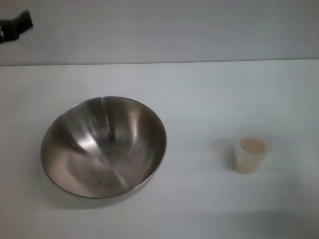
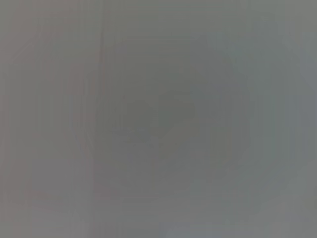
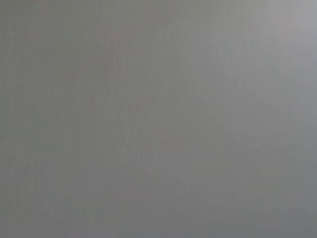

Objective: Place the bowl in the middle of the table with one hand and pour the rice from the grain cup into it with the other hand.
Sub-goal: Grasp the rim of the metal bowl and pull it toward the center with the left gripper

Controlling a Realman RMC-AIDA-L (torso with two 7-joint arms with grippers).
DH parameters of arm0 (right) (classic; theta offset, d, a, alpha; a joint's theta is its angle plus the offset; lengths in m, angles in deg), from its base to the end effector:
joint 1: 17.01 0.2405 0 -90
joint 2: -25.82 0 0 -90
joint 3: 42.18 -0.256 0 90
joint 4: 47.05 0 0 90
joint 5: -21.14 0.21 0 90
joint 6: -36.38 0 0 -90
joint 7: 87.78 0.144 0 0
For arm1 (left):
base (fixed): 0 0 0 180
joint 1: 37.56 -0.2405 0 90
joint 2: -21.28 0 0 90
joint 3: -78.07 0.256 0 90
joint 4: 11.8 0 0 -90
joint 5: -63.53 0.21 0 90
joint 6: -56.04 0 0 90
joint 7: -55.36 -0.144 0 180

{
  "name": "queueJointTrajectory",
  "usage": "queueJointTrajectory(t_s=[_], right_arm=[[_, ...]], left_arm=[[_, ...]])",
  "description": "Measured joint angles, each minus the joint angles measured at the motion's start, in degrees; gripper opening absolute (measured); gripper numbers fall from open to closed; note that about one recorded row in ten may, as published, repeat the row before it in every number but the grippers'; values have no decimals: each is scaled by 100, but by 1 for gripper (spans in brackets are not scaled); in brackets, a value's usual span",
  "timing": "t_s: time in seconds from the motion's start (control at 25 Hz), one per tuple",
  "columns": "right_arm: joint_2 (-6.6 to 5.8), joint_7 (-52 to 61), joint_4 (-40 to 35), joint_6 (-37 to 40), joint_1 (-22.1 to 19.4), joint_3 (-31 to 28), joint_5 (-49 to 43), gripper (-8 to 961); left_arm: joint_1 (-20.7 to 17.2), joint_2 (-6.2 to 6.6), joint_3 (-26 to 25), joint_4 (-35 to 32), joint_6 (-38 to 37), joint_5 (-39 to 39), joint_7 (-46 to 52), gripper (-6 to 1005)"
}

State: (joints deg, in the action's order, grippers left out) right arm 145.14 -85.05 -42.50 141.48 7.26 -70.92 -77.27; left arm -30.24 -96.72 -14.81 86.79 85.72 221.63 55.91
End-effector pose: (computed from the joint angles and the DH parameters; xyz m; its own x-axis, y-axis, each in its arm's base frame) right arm 0.2988 0.2849 0.0634 0.6272 0.6088 -0.4858 -0.6526 0.0701 -0.7545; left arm -0.1897 0.3693 0.1048 0.6411 0.2731 0.7172 0.7608 -0.1034 -0.6407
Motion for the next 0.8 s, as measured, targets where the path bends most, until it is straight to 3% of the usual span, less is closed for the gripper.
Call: queueJointTrajectory(t_s=[0.04,0.08,0.2,0.4,0.56,0.8], right_arm=[[1,0,2,8,-6,0,0,656],[1,0,3,16,-10,-2,1,656],[3,14,3,23,-17,-3,7,656],[4,40,3,32,9,0,9,656],[4,41,3,37,27,0,9,656],[-8,36,2,37,42,-6,12,656]], left_arm=[[88,-1,-248,454,1177,-14,-28,772],[88,-1,-248,454,1177,-14,-28,770],[171,-9,-459,1002,2600,-58,-199,764],[251,-20,-459,1341,4002,-71,-282,754],[386,-29,-489,1248,4686,-74,-278,745],[432,-30,-451,687,4683,-62,-280,733]])
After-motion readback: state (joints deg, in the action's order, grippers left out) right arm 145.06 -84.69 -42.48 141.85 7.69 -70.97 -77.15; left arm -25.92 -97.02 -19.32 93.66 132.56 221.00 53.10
